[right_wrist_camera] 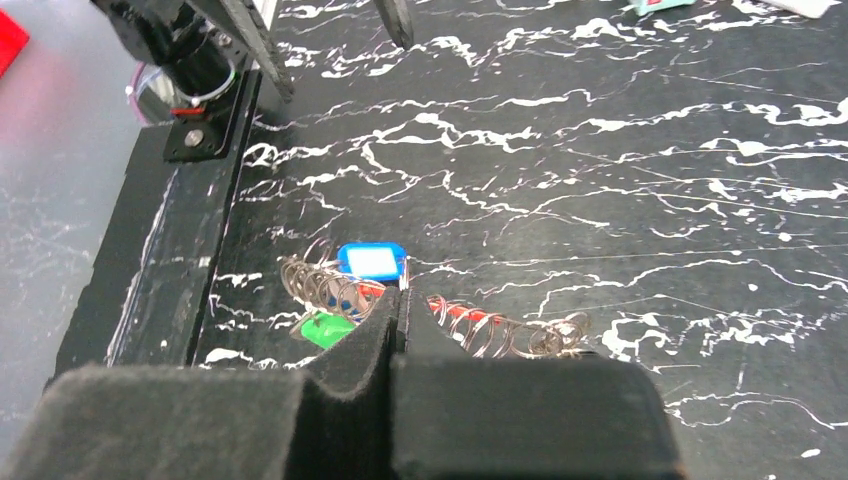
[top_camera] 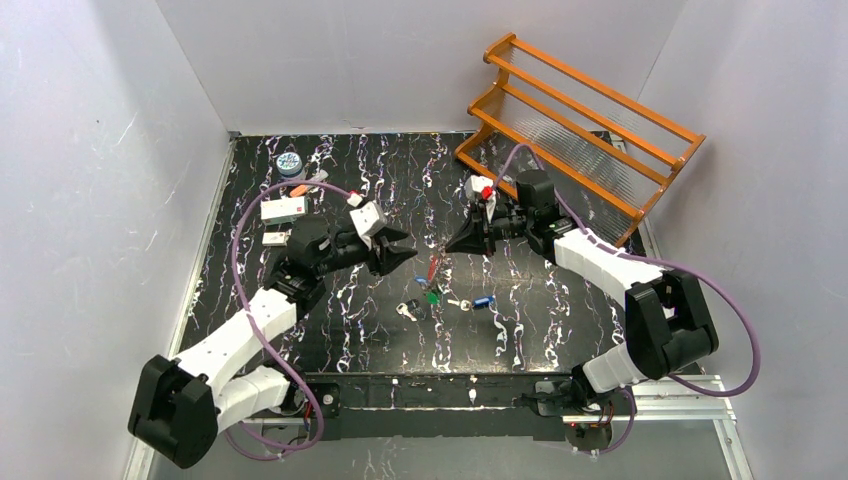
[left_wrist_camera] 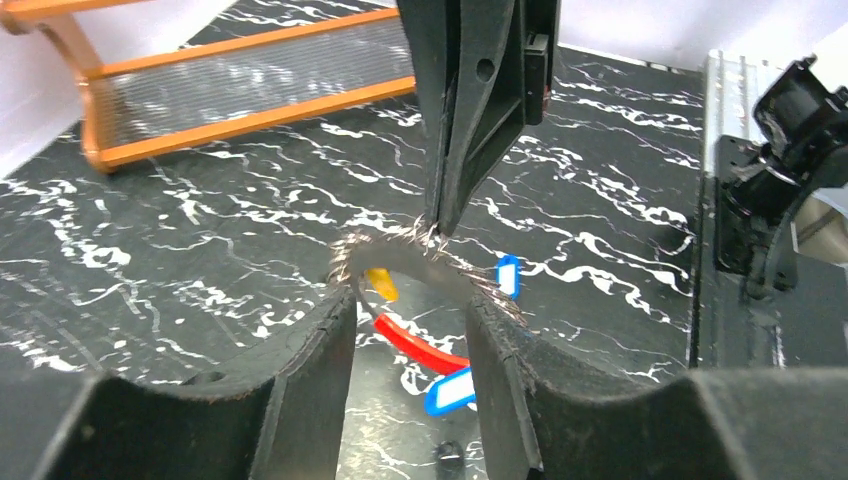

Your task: Put the keys on the keyring

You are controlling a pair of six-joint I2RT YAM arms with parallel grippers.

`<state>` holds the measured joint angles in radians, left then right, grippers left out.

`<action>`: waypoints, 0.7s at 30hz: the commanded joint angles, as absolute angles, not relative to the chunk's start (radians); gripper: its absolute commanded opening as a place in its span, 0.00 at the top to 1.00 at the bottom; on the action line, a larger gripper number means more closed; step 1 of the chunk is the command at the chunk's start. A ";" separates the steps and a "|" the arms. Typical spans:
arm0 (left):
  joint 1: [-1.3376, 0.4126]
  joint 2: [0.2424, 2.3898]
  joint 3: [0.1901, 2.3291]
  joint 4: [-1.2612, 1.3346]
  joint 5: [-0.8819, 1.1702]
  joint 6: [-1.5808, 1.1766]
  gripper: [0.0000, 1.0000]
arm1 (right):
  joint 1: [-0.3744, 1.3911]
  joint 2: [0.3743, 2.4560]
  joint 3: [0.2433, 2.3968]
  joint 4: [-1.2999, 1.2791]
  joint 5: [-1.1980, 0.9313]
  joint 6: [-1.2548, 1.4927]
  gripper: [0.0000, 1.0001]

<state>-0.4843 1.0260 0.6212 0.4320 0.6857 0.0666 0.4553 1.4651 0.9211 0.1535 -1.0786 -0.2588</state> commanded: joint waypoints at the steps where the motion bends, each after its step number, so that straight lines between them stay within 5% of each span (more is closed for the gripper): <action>1: -0.544 1.071 0.578 0.572 0.721 0.056 0.60 | 0.471 1.414 0.886 0.201 -1.160 -0.358 0.99; 15: -0.659 1.153 0.454 0.801 0.685 0.135 0.82 | 0.487 1.363 0.838 0.204 -1.160 -0.377 0.99; 21: -0.674 1.167 0.447 0.832 0.640 0.113 0.83 | 0.493 1.359 0.841 0.209 -1.159 -0.376 0.99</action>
<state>-0.6636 1.1595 0.4583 0.7708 0.6716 0.1085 0.4835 1.3945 0.8524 0.1593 -1.1282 -0.3668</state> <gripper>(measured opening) 0.169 0.031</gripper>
